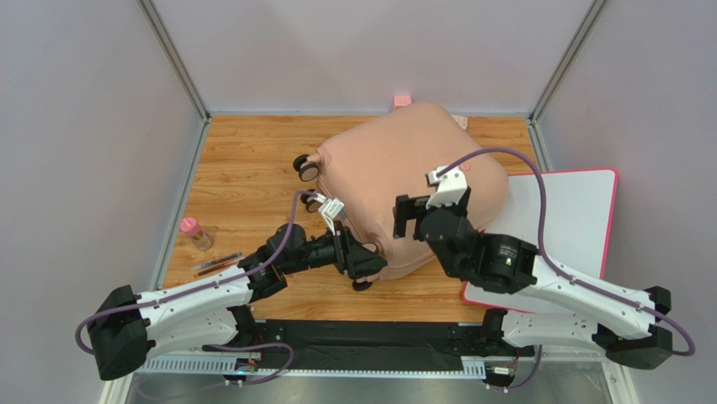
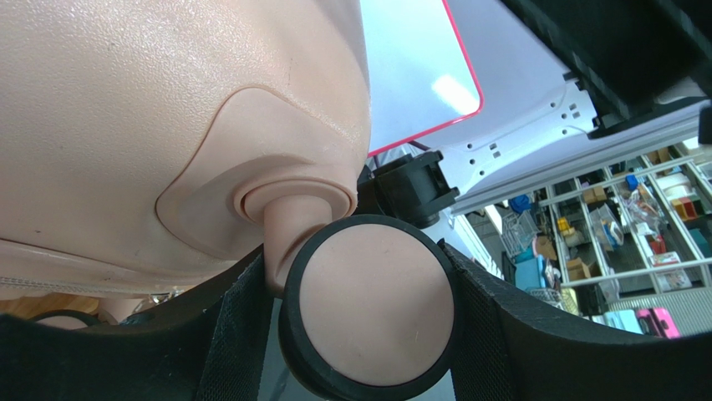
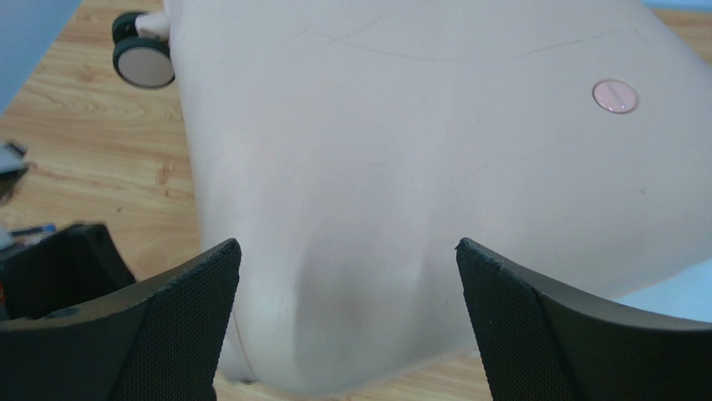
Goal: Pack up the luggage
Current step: Zip the luggage at the center of the board.
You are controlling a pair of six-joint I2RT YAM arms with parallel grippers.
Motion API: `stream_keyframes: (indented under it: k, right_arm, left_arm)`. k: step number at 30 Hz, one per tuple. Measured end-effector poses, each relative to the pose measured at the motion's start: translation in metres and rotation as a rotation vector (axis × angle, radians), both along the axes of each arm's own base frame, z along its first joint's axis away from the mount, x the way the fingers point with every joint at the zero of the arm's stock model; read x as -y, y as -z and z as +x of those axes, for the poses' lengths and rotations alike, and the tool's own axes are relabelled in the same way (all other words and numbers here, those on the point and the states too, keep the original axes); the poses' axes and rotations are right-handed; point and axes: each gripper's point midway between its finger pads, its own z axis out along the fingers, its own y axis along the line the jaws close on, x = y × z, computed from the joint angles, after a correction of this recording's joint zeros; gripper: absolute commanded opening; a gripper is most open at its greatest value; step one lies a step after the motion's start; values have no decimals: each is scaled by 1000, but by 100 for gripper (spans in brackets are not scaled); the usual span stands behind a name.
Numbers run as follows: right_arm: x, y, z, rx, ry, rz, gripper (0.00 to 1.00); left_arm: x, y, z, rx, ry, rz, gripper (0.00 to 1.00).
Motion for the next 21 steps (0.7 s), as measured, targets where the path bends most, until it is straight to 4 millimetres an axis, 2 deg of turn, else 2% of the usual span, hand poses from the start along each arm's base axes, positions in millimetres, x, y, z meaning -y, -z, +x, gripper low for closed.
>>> stream_keyframes:
  k: [2, 4, 9, 13, 21]
  right_arm:
    - [-3, 2, 17, -40, 2, 47, 100]
    - [-10, 3, 22, -66, -28, 96, 100]
    - [-38, 8, 5, -171, -127, 266, 97]
    - [-46, 21, -13, -294, -144, 410, 97]
    - [-68, 20, -36, -448, -143, 647, 95]
  left_arm:
    - [0, 0, 0, 1, 4, 1, 29]
    - [0, 0, -1, 5, 13, 2, 31]
    - [0, 2, -2, 44, 35, 25, 35]
    - [-2, 3, -4, 88, 55, 39, 42]
    - [-4, 4, -6, 108, 75, 49, 43]
